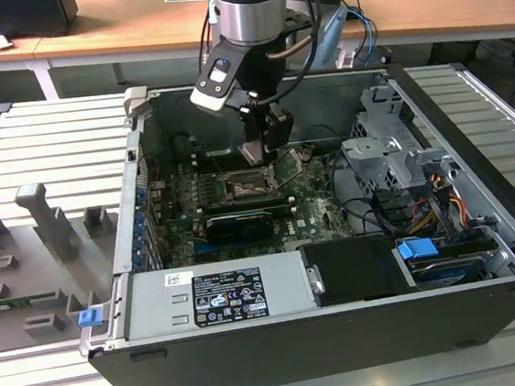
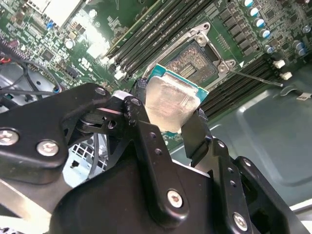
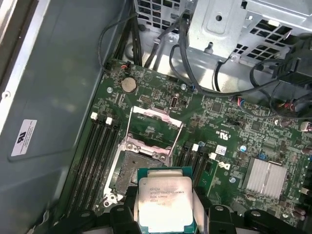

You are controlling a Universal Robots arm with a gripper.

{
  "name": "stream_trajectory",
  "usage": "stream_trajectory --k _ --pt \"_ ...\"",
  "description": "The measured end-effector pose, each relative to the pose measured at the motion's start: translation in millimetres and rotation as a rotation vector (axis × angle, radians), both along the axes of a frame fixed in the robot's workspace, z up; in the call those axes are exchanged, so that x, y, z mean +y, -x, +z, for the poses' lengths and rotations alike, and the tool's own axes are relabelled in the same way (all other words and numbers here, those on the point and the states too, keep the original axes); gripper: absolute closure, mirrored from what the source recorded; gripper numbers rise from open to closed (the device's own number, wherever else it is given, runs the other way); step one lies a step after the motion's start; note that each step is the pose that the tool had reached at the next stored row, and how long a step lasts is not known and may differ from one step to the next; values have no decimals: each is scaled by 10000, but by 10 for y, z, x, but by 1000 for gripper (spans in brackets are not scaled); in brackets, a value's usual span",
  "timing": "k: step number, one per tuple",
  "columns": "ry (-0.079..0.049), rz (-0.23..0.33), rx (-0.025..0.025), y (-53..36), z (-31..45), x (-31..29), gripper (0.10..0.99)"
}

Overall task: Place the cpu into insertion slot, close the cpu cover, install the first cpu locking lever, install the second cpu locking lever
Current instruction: 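Place the cpu into insertion slot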

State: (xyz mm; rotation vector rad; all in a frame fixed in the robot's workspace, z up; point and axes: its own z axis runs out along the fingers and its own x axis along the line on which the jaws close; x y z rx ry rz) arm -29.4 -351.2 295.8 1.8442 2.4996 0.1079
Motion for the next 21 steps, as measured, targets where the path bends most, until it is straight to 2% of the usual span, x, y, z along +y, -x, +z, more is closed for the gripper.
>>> stream_trajectory --k 7,11,13,19,20,21 --pt "1 -328 12 1 -61 0 553" --pt "2 -409 60 2 -96 0 553" --pt "2 -463 68 1 -114 0 553" --pt "1 -496 69 1 -162 0 553" --pt "6 -497 69 1 -175 0 553" --pt "72 -512 82 -3 -192 3 553"
